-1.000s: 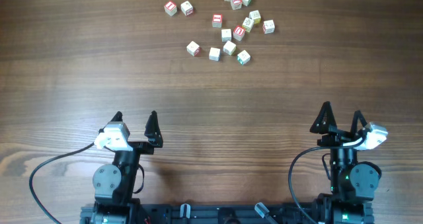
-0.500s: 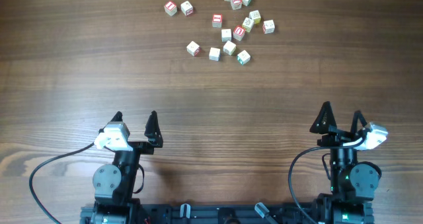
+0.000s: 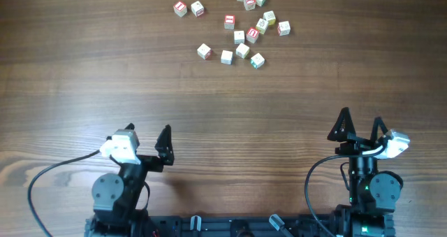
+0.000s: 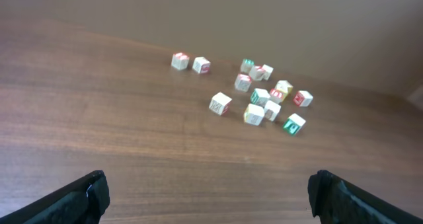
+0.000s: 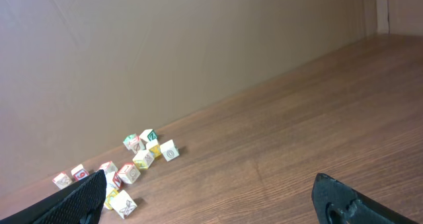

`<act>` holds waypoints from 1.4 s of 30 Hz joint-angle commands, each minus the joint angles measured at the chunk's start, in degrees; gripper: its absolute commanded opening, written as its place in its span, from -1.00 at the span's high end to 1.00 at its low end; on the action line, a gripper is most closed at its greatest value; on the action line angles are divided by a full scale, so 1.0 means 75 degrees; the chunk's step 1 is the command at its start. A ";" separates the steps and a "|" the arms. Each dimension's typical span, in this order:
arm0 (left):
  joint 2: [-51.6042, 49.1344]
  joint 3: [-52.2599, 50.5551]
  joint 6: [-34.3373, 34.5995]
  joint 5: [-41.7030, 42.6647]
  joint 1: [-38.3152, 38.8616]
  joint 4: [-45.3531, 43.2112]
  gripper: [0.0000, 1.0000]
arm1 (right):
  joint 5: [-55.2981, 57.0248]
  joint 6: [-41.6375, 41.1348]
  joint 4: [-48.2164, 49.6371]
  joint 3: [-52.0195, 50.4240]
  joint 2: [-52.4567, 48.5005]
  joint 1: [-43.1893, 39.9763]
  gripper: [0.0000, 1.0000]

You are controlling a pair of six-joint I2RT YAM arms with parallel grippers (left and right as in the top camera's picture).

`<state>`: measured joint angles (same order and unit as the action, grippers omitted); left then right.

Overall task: Form a circle
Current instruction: 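Reach the left gripper forward over the block cluster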

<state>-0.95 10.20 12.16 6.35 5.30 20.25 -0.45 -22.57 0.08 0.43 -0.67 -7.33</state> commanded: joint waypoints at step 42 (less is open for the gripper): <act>-0.6435 0.5094 0.0044 0.1667 0.0009 0.1513 -0.99 | -0.0122 0.0125 0.0032 -0.0017 0.0047 -0.0026 -0.99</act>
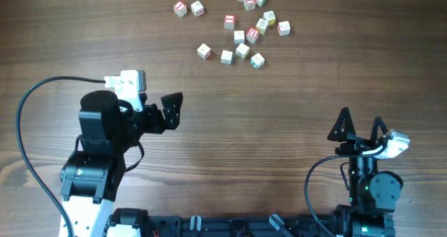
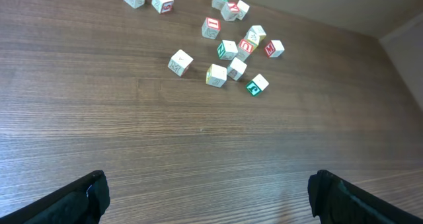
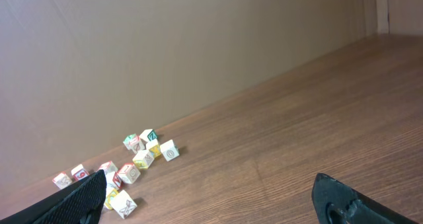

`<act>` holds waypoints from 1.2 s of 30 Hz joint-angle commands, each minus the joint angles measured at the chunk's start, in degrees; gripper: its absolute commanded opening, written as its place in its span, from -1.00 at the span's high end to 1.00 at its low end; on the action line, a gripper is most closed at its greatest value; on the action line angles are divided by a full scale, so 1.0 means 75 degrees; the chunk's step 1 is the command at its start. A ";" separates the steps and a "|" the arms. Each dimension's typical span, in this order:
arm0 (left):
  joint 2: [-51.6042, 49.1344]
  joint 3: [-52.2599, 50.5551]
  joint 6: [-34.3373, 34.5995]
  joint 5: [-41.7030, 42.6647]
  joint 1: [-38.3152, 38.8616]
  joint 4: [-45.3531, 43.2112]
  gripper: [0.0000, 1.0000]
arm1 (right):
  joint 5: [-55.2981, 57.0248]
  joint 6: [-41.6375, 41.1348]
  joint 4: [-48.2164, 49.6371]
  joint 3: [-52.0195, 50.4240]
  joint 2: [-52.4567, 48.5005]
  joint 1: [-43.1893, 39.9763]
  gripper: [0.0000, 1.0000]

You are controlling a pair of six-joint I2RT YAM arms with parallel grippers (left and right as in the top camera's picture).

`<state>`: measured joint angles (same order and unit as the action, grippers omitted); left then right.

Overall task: Form a circle
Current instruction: 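Reach the left gripper forward over the block cluster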

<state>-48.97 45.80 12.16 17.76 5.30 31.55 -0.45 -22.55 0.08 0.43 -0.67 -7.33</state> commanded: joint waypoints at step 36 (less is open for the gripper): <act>-0.4669 0.4319 0.0070 -0.0836 0.1437 0.0262 -0.98 | -0.0122 0.0122 0.0032 -0.0017 0.0032 -0.0026 -0.99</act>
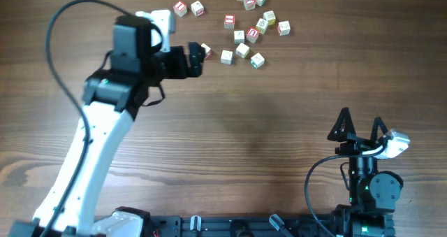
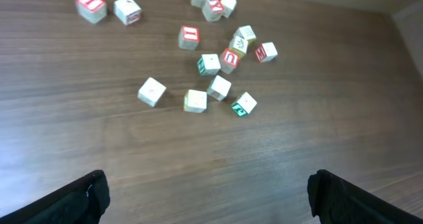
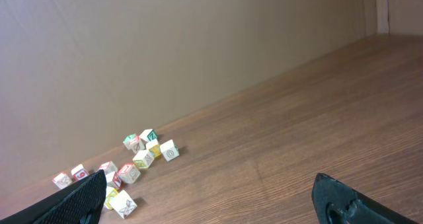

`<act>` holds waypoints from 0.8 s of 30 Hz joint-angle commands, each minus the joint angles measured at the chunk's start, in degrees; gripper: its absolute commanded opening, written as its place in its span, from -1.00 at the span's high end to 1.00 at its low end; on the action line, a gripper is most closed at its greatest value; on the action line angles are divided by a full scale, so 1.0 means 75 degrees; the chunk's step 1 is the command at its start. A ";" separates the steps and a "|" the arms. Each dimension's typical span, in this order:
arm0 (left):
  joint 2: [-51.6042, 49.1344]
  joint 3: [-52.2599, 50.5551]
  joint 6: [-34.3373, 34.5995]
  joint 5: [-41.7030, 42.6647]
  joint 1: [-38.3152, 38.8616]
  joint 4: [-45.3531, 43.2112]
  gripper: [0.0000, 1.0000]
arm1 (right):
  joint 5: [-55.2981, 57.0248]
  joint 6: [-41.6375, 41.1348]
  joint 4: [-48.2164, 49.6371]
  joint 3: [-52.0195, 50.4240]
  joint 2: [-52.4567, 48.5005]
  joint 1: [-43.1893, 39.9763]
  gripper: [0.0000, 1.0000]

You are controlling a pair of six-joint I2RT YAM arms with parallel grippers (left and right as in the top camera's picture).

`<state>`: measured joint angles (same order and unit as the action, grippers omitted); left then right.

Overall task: Form a circle
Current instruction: 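Reach the left gripper forward over the block cluster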

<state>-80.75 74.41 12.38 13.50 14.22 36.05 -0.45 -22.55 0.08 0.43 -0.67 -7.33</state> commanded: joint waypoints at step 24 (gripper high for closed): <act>-0.7082 0.3561 -0.0023 -0.1938 0.1195 -0.3899 -0.80 | -0.0122 0.0122 0.0032 -0.0017 0.0032 -0.0026 -1.00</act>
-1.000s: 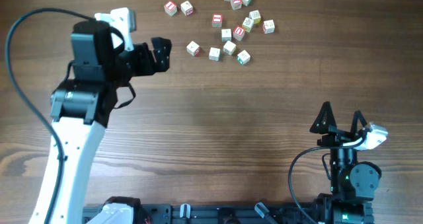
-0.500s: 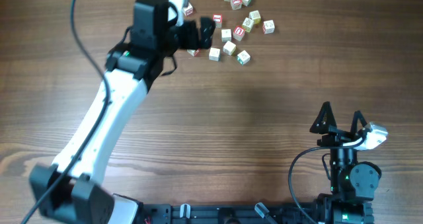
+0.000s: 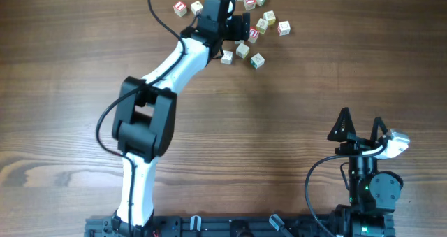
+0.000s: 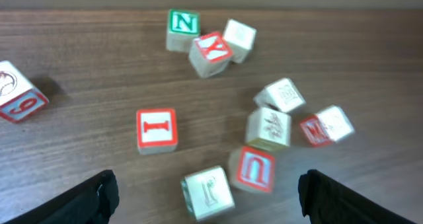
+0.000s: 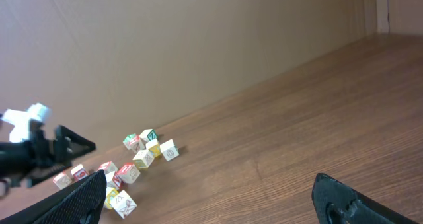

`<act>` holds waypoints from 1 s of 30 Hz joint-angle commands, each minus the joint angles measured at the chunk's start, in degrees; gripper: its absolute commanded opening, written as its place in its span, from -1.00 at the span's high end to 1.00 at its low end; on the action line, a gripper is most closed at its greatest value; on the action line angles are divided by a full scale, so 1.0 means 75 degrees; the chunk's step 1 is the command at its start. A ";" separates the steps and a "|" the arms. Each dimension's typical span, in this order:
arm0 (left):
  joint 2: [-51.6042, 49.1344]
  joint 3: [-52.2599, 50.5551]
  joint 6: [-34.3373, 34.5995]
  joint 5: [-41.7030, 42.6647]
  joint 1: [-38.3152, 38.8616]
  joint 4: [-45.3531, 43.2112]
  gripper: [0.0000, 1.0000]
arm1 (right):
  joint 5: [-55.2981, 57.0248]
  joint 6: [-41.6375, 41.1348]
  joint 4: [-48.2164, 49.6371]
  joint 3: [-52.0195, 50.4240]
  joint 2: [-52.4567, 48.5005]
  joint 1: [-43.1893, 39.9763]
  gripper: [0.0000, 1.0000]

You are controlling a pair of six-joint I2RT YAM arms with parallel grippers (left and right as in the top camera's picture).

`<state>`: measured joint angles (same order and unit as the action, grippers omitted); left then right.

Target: Form a circle

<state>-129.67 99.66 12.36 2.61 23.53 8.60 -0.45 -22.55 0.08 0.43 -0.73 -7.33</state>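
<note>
Several small lettered wooden blocks lie scattered at the table's far side. The left wrist view shows a green N block [image 4: 182, 22], a red Y block [image 4: 211, 49], a red I block [image 4: 156, 129], a red U block [image 4: 254, 168] and a pale P block [image 4: 208, 191]. My left gripper [image 3: 239, 22] hovers open low over this cluster. In the left wrist view the left gripper [image 4: 206, 187] has the P block between its spread fingers, untouched. My right gripper [image 3: 360, 124] rests open at the front right, far from the blocks [image 5: 135, 159].
My left arm [image 3: 164, 73] stretches diagonally from the front left to the far cluster and covers some blocks. Two blocks [image 3: 180, 8] lie apart at the cluster's left. A brown wall [image 5: 165, 45] stands behind the table.
My left gripper has moved right and farther back, from beside the cluster's near-left block to low over its middle. The blocks look much larger in the left wrist view. The right arm has not moved.
My left gripper stood open at the front left, resting like the right one. Then it was raised over the table's left middle, then beside the cluster's left edge, now over the cluster. The blocks I can see have kept their places. The right gripper stayed put.
</note>
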 commanded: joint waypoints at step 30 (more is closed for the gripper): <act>-0.1536 0.0221 -0.0015 -0.0504 -0.0323 -0.2209 0.17 | -0.0122 0.0122 0.0032 -0.0017 0.0041 -0.0026 -0.99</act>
<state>-142.19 100.31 12.75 -0.40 21.26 -8.40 -0.45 -22.55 0.08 0.43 -0.73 -7.33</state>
